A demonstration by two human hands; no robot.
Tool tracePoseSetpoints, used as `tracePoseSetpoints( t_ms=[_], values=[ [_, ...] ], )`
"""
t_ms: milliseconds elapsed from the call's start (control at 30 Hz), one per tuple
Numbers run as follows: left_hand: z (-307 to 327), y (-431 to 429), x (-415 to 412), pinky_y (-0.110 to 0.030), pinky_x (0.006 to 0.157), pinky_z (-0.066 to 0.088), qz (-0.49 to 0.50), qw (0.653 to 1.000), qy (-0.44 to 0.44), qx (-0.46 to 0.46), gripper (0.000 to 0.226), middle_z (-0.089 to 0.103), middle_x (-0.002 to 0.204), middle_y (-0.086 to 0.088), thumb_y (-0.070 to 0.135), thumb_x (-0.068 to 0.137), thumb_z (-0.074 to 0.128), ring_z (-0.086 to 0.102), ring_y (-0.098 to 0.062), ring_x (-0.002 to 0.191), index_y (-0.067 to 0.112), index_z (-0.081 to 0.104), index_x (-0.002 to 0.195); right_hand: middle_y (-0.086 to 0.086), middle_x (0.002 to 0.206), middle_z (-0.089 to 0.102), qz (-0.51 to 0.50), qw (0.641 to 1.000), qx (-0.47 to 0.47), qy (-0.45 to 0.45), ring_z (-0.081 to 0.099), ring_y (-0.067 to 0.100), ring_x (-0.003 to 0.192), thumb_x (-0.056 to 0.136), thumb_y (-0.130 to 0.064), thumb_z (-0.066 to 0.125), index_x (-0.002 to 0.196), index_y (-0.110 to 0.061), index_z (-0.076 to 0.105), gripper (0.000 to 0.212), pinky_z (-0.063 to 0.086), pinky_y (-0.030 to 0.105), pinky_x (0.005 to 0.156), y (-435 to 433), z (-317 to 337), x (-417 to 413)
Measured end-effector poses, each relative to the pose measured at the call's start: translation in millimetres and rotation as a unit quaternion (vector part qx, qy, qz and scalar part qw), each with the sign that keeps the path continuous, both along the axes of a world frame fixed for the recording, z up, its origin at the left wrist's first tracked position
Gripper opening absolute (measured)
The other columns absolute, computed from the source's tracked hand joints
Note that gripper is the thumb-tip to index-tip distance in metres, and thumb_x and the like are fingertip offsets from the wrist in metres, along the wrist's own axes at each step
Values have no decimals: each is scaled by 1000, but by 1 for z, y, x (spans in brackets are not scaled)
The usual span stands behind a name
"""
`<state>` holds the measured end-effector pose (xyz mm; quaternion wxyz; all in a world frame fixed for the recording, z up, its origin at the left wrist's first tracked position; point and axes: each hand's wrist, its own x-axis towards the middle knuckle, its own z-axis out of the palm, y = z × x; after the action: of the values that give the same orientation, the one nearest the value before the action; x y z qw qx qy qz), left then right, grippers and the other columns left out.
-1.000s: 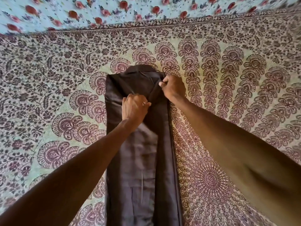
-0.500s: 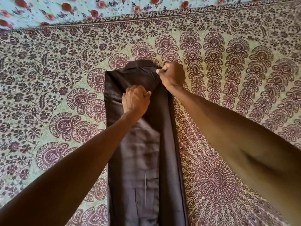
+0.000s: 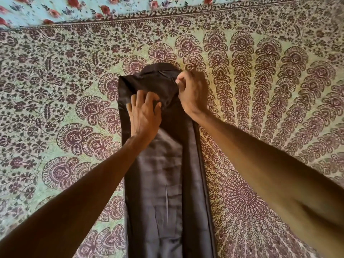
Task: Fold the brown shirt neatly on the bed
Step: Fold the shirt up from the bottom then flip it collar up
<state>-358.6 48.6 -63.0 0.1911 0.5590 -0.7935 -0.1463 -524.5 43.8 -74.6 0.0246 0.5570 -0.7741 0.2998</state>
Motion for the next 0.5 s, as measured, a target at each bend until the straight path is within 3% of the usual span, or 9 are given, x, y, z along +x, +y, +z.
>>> tracePoseSetpoints(
  t_ms=[67, 133, 233, 333, 500],
  values=[
    [1, 26, 26, -41, 83, 35, -27, 999, 1, -28, 18, 51, 112, -7, 26, 90, 56, 46, -27, 99, 21, 56, 107, 4, 96, 61, 62, 998, -13, -9, 53, 24, 91, 94, -20, 57, 97, -12, 65, 11, 45, 36, 78, 40, 0, 16],
    [-8, 61, 59, -41, 84, 38, -90, 995, -22, -38, 23, 52, 116, -8, 26, 93, 54, 49, -29, 99, 19, 54, 116, 6, 118, 61, 138, 990, 31, -9, 53, 25, 109, 98, -28, 51, 116, -12, 65, 29, 44, 37, 93, 94, 1, 35],
    [-26, 121, 107, -41, 103, 37, -196, 978, -73, 14, 46, 44, 143, -6, 34, 95, 51, 44, -26, 128, 17, 48, 137, 7, 159, 27, 213, 956, 192, 64, 26, 27, 145, 100, -50, 37, 149, -20, 38, 57, 22, 42, 117, 183, -6, 59],
    [-30, 181, 142, -42, 117, 22, -244, 961, -114, 68, 58, 26, 157, -4, 43, 94, 45, 22, -23, 146, 20, 36, 147, 11, 164, -2, 237, 914, 310, 114, 0, 30, 151, 98, -59, 30, 156, -23, 14, 71, 13, 55, 118, 261, -14, 76],
    [-21, 277, 186, -42, 119, 18, -294, 944, -112, 98, 58, 21, 159, -4, 43, 96, 41, 17, -22, 148, 20, 34, 148, 10, 164, -5, 219, 902, 355, 106, -5, 30, 151, 99, -55, 29, 156, -24, 10, 68, 15, 58, 116, 364, -10, 112]
  ],
)
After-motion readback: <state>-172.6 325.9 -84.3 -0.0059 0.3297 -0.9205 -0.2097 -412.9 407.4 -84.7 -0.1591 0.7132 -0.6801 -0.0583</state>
